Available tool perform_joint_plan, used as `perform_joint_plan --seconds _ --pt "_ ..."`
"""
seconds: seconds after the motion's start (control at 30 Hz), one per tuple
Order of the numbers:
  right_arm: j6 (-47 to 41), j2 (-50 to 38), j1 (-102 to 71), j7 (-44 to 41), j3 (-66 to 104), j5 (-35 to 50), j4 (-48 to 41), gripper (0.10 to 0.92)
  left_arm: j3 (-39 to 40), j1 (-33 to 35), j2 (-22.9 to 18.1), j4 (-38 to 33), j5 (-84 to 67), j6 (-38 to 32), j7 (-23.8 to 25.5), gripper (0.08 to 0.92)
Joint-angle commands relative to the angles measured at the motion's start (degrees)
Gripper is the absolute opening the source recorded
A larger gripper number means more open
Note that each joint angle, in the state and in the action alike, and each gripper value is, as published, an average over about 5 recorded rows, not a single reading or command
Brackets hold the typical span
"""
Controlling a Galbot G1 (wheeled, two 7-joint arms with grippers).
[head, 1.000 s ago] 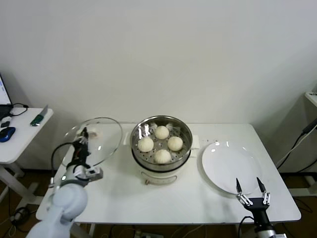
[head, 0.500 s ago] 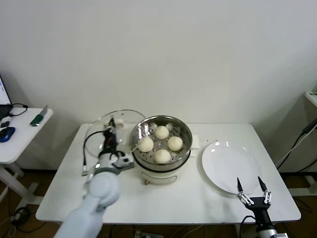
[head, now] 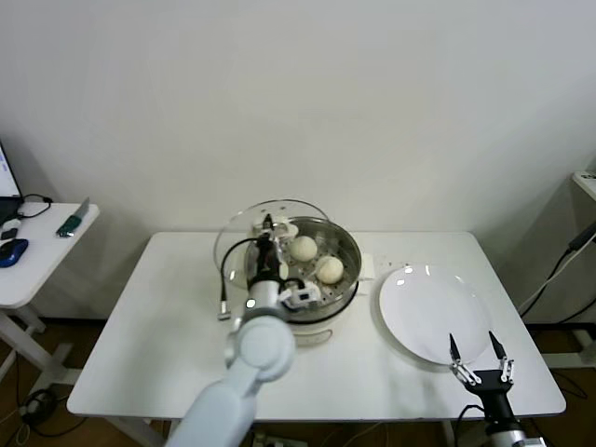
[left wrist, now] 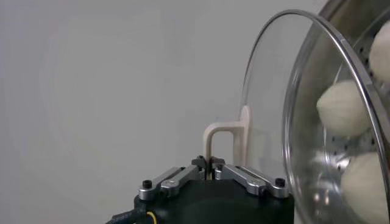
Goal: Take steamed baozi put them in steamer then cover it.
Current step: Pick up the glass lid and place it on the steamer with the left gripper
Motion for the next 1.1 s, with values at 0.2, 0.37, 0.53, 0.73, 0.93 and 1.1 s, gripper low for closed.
perform_joint_plan --seconds 0.2,0.37,0.53,0.73,0.93,1.1 --pt "0.2 0.0 0.1 -0.1 0.0 0.0 0.1 0.823 5.3 0.7 -13.0 8.6 10.6 -0.6 -0.3 0.133" --pt "0.5 0.0 0.0 0.0 0.2 0.1 0.0 0.823 4.2 0.8 -13.0 11.4 11.7 -0.9 -1.2 0.133" --pt "0.8 0.0 -0.1 -0.1 0.2 0.1 -0.1 0.823 3.2 1.0 -13.0 12.5 11.7 -1.0 -2.0 0.133" --pt "1.1 -0.1 0.0 -0.1 0.1 0.1 -0.7 0.823 2.7 1.0 -13.0 12.5 10.8 -0.8 -2.5 0.133" --pt "1.1 -0.1 0.0 -0.1 0.2 0.0 -0.8 0.823 2.6 0.3 -12.9 12.7 9.9 -0.7 -2.9 0.133" --pt "1.0 0.0 0.0 -0.2 0.3 -0.1 -0.6 0.823 2.6 0.3 -12.1 12.8 9.3 -0.7 -2.9 0.133"
